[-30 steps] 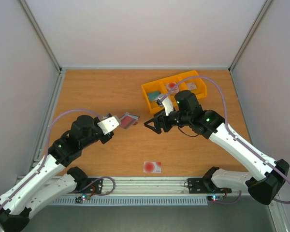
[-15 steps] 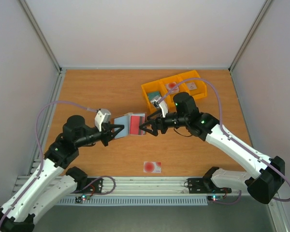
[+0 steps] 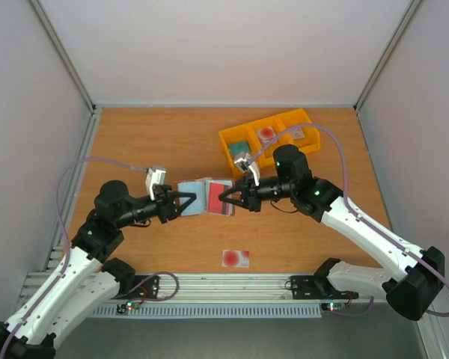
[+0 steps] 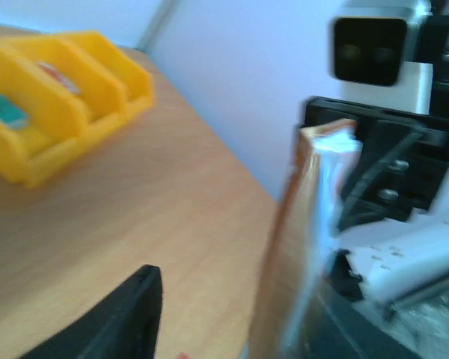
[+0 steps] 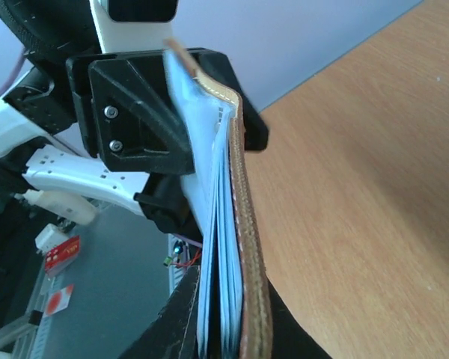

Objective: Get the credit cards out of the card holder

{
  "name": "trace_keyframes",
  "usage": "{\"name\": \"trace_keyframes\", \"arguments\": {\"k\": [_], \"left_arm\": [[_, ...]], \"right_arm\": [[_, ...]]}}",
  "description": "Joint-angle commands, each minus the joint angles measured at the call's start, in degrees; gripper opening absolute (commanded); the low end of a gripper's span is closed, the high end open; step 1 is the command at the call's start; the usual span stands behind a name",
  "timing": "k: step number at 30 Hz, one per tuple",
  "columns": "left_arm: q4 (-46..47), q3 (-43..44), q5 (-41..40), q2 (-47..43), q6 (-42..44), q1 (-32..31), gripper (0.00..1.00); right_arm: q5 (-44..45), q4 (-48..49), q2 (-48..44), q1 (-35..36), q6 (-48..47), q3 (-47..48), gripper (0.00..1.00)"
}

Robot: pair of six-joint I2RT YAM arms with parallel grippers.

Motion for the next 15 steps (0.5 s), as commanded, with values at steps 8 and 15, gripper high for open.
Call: {"name": "trace_keyframes", "arguments": {"k": [8,15], "left_arm": [[-8.45,6.76,-28.12,-2.58,20.19,3.71,0.53],[17.57,-1.23,8.83,0.19,-1.06,2.52,0.41]], "right_arm": [[38.84,-26.08,6.03,0.54,8.2,12.21,0.01],[38.18,-21.82,9.1,7.06,6.57,16.52,0.01]]}}
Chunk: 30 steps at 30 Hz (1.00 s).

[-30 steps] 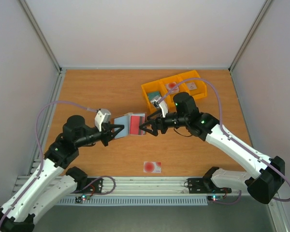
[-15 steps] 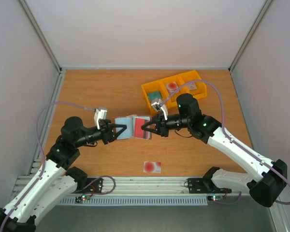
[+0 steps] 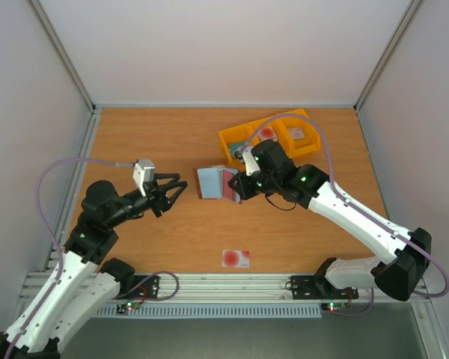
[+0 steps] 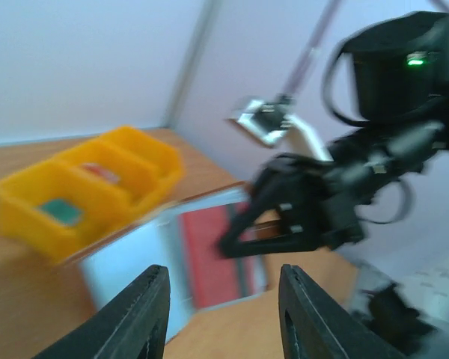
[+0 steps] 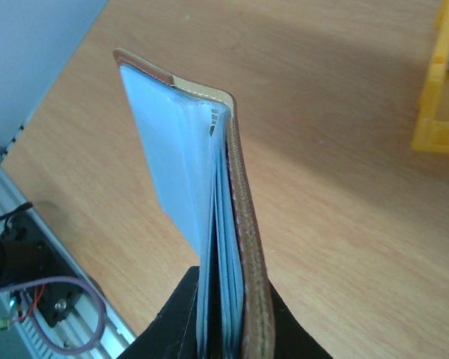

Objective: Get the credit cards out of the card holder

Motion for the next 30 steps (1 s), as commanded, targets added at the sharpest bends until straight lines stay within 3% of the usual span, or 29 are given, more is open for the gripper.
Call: {"name": "trace_keyframes", "arguments": {"k": [1,3,9,16,30], "left_arm": [[23.37,-6.1,20.47,3.01,-17.79,-2.16,0.42],[21.61,-6.7,17.57,3.95,-18.81,-4.12,0.41],[17.73,-7.79,13.95,4.51,-17.53,-6.06,0.38],[10.91,-6.29,11.14,2.39,-12.5,-5.31,0.37],[10.3,-5.57,15.28,2.49,-9.99,-5.09,0.38]], "right_arm": [[1.75,0.36,1.56,4.77,-0.96,5.56,0.01],[-0.39,1.42,2.88,6.55,-3.6,7.18,0.01],[-17.49,11.19,1.12,6.9,-6.49,4.19,0.01],[-29.68,11.83,-0.53,6.9,-11.15,2.91,0.01],[-36.12,12.56,-5.28,6.9,-16.51,1.6,0.01]]}}
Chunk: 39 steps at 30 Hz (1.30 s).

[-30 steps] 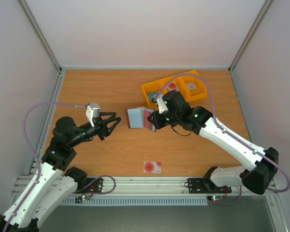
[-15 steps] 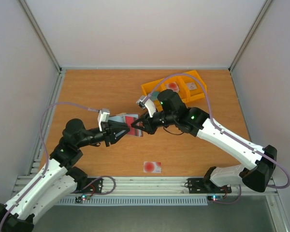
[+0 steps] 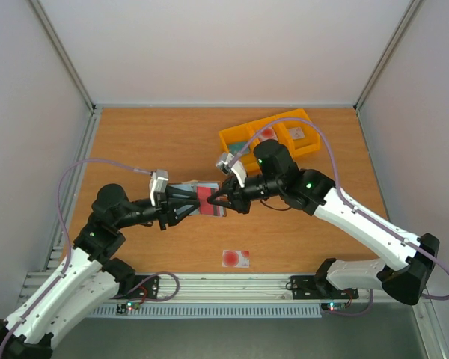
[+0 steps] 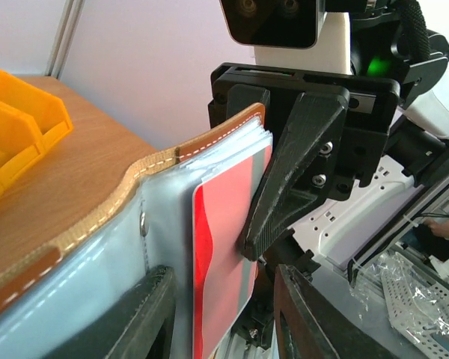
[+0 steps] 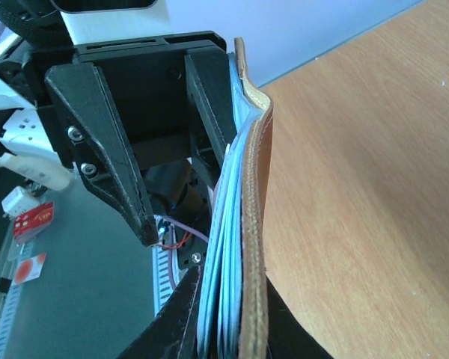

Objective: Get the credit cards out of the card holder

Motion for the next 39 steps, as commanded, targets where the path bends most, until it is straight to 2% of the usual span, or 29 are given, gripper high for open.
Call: {"name": "trace_keyframes", "arguments": {"k": [1,4,6,11,17,22,32,39], "left_arm": [[-0.16,0.02,-0.53,0.63,0.55,0.51,0.38],[0.12,-0.21,-0.17,0.76,-0.37,0.51,0.38],[3.96,-0.66,2.35,0.77,-0.49,0.39,0.37],[12.89,-2.02,6.2,1.59,-2.82,-0.79,0.16],[12.48,-1.09,8.6,1.25,-2.72,-1.07,0.04],[14.86,-1.18,10.9,2.66,-1.84,-1.16,0.13],[9.3,0.78,11.8,3.28,2.56,-2.12,0.21],[10.97,1.65,13.18,1.62,5.46,-2.28,0.2]], "right_arm": [[-10.56,4.65,-3.07,1.3,-2.62,0.3,0.01],[-11.72,5.72,-2.89,1.3,-2.39,0.29,0.01],[-10.81,6.29,-2.65,1.29,-2.12,0.29,0.01],[-12.28,8.97,-0.66,1.3,-1.41,0.53,0.01],[-12.58,8.93,-1.12,0.72,-2.43,-0.28,0.01],[-13.74,10.99,0.18,-0.07,-1.84,0.28,0.01],[-10.84,17.53,4.37,-2.28,0.62,4.84,0.01],[-7.91,16.97,5.21,-2.23,0.53,5.35,0.01]]}}
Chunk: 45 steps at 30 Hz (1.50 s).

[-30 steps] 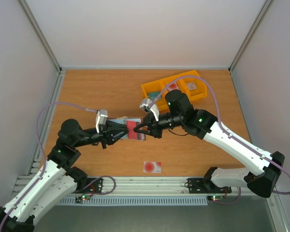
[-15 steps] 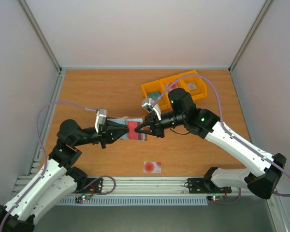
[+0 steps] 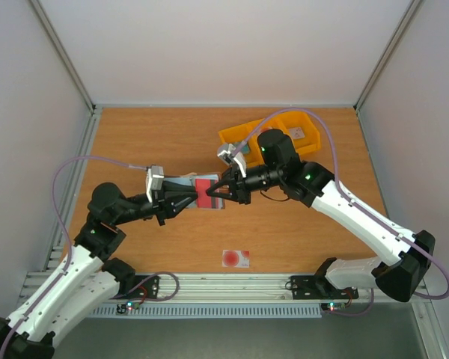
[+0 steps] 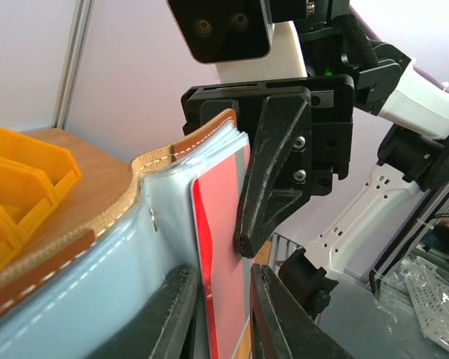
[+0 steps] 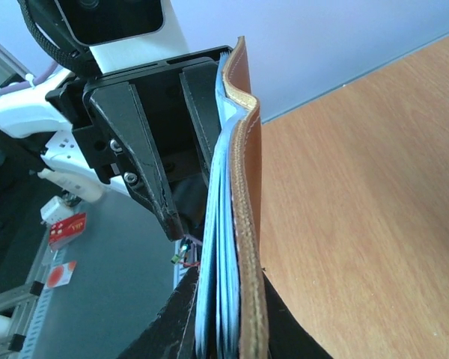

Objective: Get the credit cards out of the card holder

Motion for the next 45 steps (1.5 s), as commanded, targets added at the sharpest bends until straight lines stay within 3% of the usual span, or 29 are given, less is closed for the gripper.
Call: {"name": "trace_keyframes", "arguments": {"k": [1,13,16,22,28,32,36,45], "left_arm": [[2.58,2.53,11.25,0.0,4.94,-3.3,0.2],[-4.2,8.35,15.25,-0.5,12.04,-3.38,0.24],[-6.77,9.31,15.44,0.52,11.78,-3.38,0.29],[-14.21,9.73,11.11,0.49,11.01,-3.38,0.32],[-17.28,9.35,6.55,-1.52,13.9,-3.35,0.33],[-18.75,8.77,-2.61,-1.73,13.56,-3.37,0.21],[-18.28,7.97,0.09,-1.43,17.11,-3.38,0.19],[-18.03,6.88,-2.06,-0.8,19.54,-3.62,0.03]], "right_arm": [[2.03,13.06,3.2,2.0,0.21,3.9,0.01],[-1.38,8.5,6.45,1.98,-5.23,11.04,0.01],[-2.51,7.74,7.08,2.07,-6.75,12.89,0.01],[-5.74,1.64,6.67,5.24,-15.26,14.92,0.02],[-5.39,0.47,4.58,5.32,-16.43,14.01,0.02],[-7.85,-0.17,4.9,5.32,-15.48,14.15,0.03],[-8.96,-0.59,5.44,5.41,-14.4,14.24,0.03],[-10.16,0.17,6.43,5.88,-13.39,14.55,0.06]]}}
